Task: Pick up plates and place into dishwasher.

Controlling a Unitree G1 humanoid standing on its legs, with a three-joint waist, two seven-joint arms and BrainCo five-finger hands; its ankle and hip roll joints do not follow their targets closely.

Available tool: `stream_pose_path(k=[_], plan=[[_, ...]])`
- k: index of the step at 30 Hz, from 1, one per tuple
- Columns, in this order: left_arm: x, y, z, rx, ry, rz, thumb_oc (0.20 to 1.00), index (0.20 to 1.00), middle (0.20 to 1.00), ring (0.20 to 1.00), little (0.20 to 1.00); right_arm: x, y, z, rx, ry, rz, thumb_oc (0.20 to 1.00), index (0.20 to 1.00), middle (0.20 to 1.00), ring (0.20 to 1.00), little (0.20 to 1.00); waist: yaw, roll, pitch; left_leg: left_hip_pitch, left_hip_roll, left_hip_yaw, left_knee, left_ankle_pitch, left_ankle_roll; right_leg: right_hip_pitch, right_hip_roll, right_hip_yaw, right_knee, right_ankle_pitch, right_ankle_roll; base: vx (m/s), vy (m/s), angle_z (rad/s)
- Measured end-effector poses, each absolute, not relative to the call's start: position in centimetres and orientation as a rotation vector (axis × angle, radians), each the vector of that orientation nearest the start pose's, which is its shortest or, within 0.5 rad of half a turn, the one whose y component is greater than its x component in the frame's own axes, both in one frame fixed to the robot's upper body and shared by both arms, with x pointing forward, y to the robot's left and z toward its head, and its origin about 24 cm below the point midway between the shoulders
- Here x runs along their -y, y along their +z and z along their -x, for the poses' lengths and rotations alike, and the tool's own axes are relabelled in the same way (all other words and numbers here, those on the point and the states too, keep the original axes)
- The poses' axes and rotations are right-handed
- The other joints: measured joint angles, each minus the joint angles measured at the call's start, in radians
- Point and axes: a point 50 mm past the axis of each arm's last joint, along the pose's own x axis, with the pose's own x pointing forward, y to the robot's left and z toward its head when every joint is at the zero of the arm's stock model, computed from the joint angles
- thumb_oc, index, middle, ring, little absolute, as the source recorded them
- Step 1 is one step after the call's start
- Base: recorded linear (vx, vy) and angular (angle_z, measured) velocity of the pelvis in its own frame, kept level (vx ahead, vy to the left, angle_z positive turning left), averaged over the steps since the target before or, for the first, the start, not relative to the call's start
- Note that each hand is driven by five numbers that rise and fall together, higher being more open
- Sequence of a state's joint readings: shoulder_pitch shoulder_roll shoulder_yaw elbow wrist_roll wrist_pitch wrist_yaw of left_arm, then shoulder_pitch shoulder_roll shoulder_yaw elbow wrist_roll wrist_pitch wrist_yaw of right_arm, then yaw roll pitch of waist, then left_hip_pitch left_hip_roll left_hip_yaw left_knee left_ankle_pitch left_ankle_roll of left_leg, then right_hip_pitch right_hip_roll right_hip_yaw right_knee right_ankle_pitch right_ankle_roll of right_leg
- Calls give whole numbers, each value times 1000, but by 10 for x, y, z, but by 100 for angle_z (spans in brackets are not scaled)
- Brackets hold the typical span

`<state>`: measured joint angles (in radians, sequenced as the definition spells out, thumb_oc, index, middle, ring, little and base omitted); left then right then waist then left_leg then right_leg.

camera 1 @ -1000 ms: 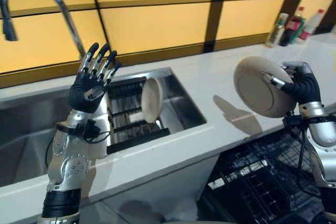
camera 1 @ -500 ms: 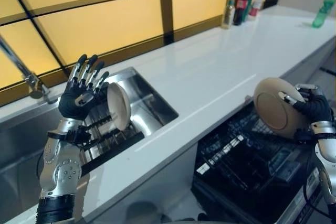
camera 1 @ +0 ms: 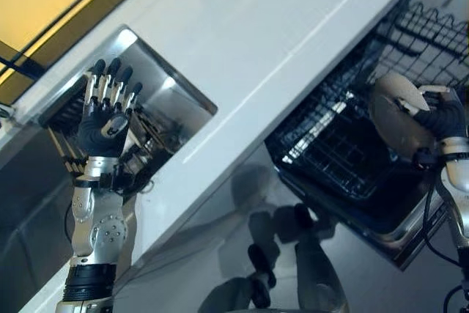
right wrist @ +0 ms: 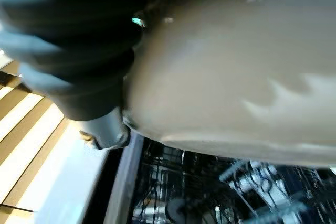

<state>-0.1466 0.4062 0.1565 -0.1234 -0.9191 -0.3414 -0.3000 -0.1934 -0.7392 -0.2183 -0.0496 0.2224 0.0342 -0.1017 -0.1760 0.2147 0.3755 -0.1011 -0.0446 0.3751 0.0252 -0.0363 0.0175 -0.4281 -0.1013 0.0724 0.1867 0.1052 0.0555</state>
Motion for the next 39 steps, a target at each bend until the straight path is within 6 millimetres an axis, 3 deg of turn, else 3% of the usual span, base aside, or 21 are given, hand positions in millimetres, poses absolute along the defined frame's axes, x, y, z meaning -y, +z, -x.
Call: stream_pose_path(k=[4, 7, 15, 39], plan=[[-234, 176, -259, 750, -235, 422, 1000, 1000, 1000, 1000, 1000, 295, 182, -278, 301, -248, 482, 200, 200, 200, 200, 200, 0, 7, 37, -32, -1, -1, 14, 1, -2, -35, -3, 0, 17, -1, -3, 0, 0, 0], [-235, 180, -259, 768, -224, 424, 1000, 1000, 1000, 1000, 1000, 291, 189, -283, 324, -244, 479, 200, 200, 200, 200, 200, 2, 18, 60, -37, -3, -2, 18, 1, -1, -39, -5, 0, 20, 0, -3, 0, 0, 0], [-232, 190, -260, 797, -223, 430, 1000, 1000, 1000, 1000, 1000, 288, 195, -289, 335, -248, 474, 200, 200, 200, 200, 200, 28, 22, 65, -64, -5, -9, 27, 1, -1, -64, -9, -1, 29, 0, -6, 3, -1, 1], [-232, 198, -258, 814, -211, 421, 1000, 1000, 1000, 1000, 1000, 281, 199, -293, 368, -251, 503, 200, 200, 200, 200, 200, 27, 23, 71, -113, -10, -46, 58, 1, -1, -101, -32, -37, 49, -1, -10, 2, -6, 2]])
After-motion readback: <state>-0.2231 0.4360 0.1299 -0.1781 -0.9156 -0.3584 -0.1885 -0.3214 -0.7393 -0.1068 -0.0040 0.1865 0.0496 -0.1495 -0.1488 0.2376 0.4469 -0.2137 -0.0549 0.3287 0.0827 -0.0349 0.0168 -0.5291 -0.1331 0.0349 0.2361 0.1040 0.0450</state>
